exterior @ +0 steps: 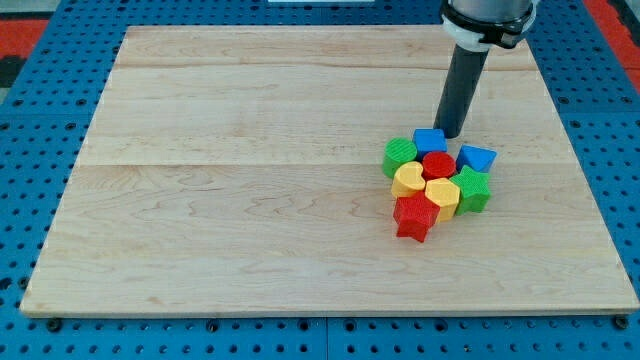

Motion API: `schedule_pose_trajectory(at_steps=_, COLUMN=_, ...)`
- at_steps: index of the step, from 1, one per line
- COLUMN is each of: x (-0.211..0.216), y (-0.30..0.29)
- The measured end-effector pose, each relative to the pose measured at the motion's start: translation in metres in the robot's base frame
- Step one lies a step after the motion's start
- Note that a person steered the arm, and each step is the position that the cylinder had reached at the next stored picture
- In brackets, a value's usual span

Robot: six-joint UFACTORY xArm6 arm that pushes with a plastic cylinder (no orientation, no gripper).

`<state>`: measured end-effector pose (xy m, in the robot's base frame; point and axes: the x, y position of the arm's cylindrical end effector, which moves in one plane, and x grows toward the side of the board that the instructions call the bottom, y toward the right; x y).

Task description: Push the green blocks towards the center of the board

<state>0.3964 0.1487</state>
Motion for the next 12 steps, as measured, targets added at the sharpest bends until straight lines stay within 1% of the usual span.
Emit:
schedule_pose_trajectory(at_steps=3, x=0.001, y=0.005)
schedule_pose_trajectory(at_steps=4, x=-0.003, y=0.044)
schedule_pose_trajectory(at_steps=5, x=0.014, y=0.100)
schedule_pose_trajectory(at_steps=6, x=0.066, y=0.116)
schedule_pose_trajectory(at_steps=7, x=0.110, y=0.086)
schedule_pose_trajectory(at_steps=8, x=0.117, y=0.060)
schedule_pose_trajectory(at_steps=11, x=0.117, y=0.059)
schedule_pose_trajectory(at_steps=12, x=0.117, y=0.047)
